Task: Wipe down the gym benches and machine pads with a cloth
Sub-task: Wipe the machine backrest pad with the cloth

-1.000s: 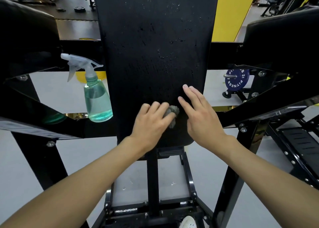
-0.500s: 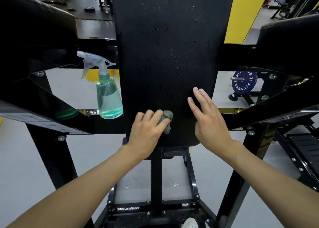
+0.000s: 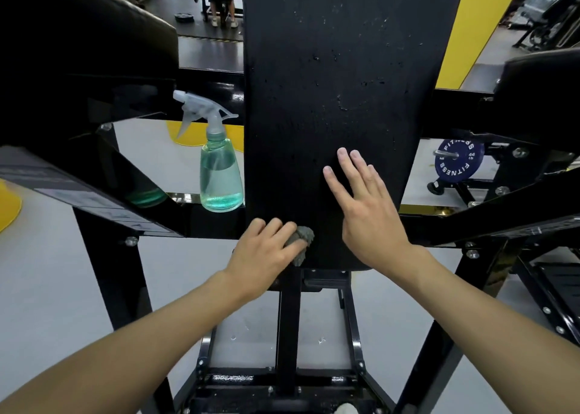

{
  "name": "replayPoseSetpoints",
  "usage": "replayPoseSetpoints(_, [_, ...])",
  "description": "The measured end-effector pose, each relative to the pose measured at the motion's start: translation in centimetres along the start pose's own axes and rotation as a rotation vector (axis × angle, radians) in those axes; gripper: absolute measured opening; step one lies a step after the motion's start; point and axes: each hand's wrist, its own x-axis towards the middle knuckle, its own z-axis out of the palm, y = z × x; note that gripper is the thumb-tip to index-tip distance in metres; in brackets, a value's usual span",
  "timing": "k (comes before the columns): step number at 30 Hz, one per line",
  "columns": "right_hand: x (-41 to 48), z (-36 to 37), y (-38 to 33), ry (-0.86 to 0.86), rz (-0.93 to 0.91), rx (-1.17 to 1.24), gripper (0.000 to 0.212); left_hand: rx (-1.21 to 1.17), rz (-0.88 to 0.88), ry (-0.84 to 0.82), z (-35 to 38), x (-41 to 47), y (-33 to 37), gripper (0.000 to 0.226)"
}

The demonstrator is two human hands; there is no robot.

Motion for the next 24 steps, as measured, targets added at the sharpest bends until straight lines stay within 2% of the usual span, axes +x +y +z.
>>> replayPoseSetpoints(1, [0.0, 0.0, 0.1, 0.004, -0.002, -0.002, 0.080, 0.006, -0.019, 0.017, -0.6, 0.4, -0.9, 0.041])
replayPoseSetpoints(5, [0.1, 0.2, -0.2, 0.007, 0.015, 0.007, 0.081, -0.018, -0.318, 0.136, -1.3, 0.8, -3.0, 0.041])
replayPoseSetpoints(7, [0.0, 0.5, -0.4, 0.005, 0.032, 0.007, 0.081, -0.046, -0.318, 0.108, -0.3, -1.0, -1.8, 0.044])
replayPoseSetpoints(11, [0.1, 0.6, -0.5, 0.006, 0.035, -0.009, 0.082, -0.026, -0.131, -0.006, -0.4, -2.8, -2.1, 0.050])
replayPoseSetpoints(13, [0.1, 0.7, -0.5, 0.010, 0.035, -0.015, 0.081, -0.011, -0.180, 0.031, -1.2, -2.3, -3.6, 0.044])
replayPoseSetpoints(15, [0.1, 1.0, -0.7, 0.019, 0.055, -0.029, 0.080, -0.047, -0.327, 0.092, -1.3, -2.3, -3.9, 0.048])
replayPoseSetpoints(18, [0.0, 1.0, -1.7, 0.030, 0.107, -0.030, 0.076, -0.168, -0.448, 0.066, -0.1, -3.4, -1.7, 0.061])
replayPoseSetpoints(21, [-1.2, 1.8, -4.8, 0.051, 0.122, 0.091, 0.060, -0.415, -0.584, 0.029, 0.3, -4.1, 0.4, 0.055])
replayPoseSetpoints(24, [-3.2, 3.5, -9.2, -0.163, 0.051, 0.350, 0.059, -0.789, -0.759, -0.026, -0.6, -4.4, 1.9, 0.061])
